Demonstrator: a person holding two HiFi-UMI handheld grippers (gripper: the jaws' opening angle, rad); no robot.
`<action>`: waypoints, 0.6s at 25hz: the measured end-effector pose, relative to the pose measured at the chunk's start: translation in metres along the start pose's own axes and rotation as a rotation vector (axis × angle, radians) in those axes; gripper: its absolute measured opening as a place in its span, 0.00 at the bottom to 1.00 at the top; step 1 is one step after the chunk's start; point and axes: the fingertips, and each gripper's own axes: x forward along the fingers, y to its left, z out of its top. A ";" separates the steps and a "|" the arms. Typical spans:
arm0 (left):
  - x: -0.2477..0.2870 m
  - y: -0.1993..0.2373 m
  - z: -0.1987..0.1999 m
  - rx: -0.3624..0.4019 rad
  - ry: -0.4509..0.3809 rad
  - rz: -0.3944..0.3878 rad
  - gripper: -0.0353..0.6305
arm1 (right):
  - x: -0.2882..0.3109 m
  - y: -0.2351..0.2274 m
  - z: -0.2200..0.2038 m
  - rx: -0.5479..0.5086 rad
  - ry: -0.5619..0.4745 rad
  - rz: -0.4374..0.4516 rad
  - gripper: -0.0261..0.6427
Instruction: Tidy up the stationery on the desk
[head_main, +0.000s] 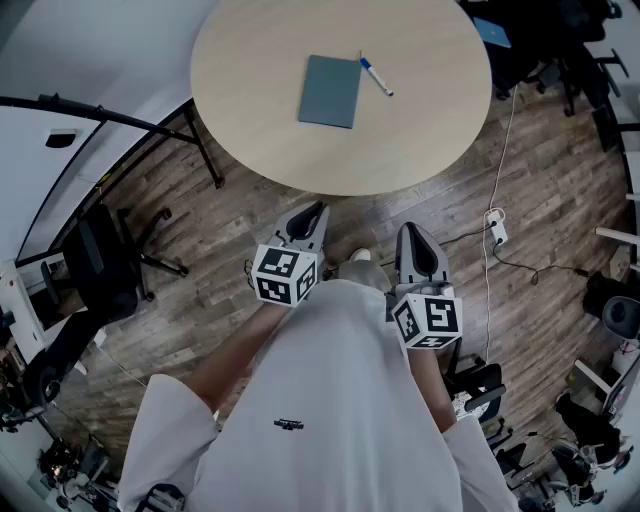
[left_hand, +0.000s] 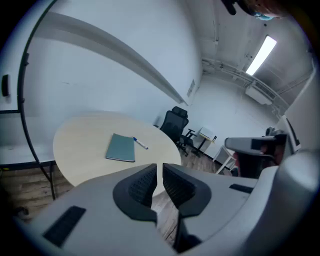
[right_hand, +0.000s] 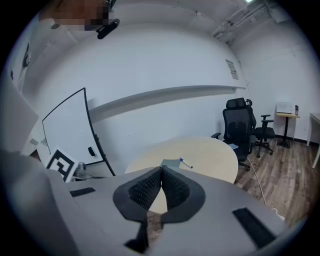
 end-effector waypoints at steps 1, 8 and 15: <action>-0.009 -0.020 -0.005 0.005 0.001 -0.020 0.12 | -0.009 -0.002 -0.005 0.014 -0.003 -0.003 0.09; -0.052 -0.116 -0.036 0.109 -0.012 -0.055 0.12 | -0.069 -0.003 -0.034 0.012 -0.012 0.051 0.09; -0.075 -0.145 -0.041 0.065 -0.097 0.047 0.12 | -0.111 0.006 -0.042 -0.002 -0.033 0.183 0.09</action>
